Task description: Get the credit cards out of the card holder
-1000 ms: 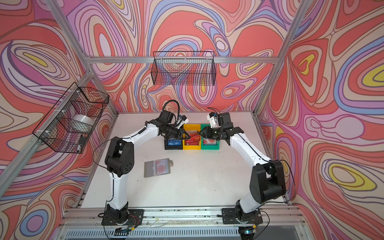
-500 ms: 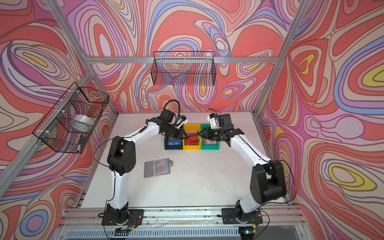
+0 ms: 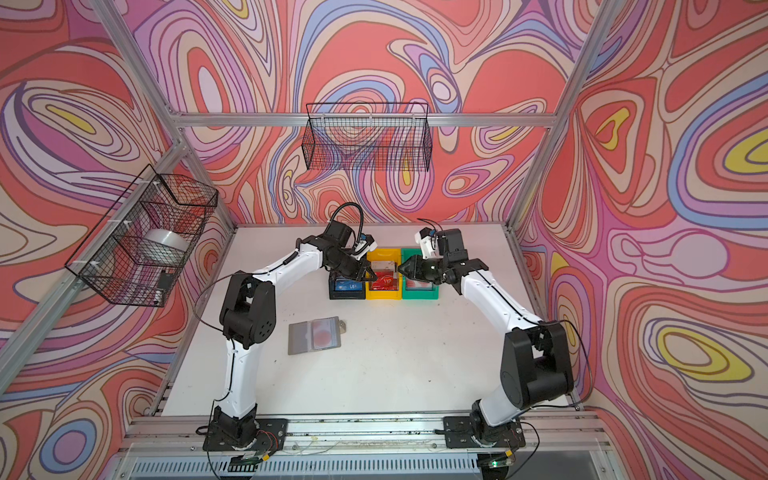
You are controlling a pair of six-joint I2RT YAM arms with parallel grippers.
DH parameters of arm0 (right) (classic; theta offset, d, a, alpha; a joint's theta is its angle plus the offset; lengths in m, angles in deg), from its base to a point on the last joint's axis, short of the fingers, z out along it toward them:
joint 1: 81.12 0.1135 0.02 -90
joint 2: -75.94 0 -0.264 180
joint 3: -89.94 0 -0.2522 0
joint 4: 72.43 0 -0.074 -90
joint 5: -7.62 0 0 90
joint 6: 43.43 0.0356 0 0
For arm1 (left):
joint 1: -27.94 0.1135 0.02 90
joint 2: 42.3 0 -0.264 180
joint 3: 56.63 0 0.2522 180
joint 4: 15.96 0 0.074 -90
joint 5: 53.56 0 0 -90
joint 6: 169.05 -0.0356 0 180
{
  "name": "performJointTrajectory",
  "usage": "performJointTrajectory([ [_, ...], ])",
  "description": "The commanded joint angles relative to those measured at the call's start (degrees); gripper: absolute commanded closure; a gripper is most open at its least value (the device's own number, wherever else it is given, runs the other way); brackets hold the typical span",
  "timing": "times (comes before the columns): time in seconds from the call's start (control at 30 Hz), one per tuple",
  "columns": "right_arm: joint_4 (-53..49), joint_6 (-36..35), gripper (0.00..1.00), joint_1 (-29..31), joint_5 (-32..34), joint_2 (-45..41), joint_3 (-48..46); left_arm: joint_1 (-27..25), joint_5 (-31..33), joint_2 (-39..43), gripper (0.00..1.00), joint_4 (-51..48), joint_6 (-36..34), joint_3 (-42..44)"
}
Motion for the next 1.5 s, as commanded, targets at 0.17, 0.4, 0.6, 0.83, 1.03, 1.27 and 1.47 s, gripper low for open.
performJointTrajectory([
  [0.17,1.4,0.3,0.69,-0.5,-1.1,-1.4,-0.9,-1.3,1.6,-2.8,0.98,-4.4,-1.6,-3.6],
  [0.4,1.7,0.4,0.69,-0.7,-1.5,-1.5,-1.1,-1.3,2.4,-2.8,0.97,-5.0,-1.3,-4.0],
  [0.6,2.1,0.6,0.69,-0.8,-1.9,-1.7,-1.5,-1.3,2.7,-3.0,0.85,-5.6,-1.3,-4.3],
  [0.83,2.2,0.9,0.69,-0.9,-2.0,-1.8,-1.6,-1.3,3.5,-3.5,0.82,-6.9,-1.2,-5.4],
  [1.03,2.2,0.9,0.69,-1.0,-2.3,-2.0,-1.7,-1.3,4.5,-3.3,0.81,-7.8,-1.3,-5.8],
  [1.27,2.1,0.8,0.69,-1.1,-2.8,-2.1,-1.8,-1.1,5.8,-0.9,0.73,-9.6,-1.1,-5.7],
  [1.47,2.1,-0.7,0.68,-1.0,-10.0,0.1,-1.5,2.0,3.8,11.6,0.67,0.9,7.0,8.0],
])
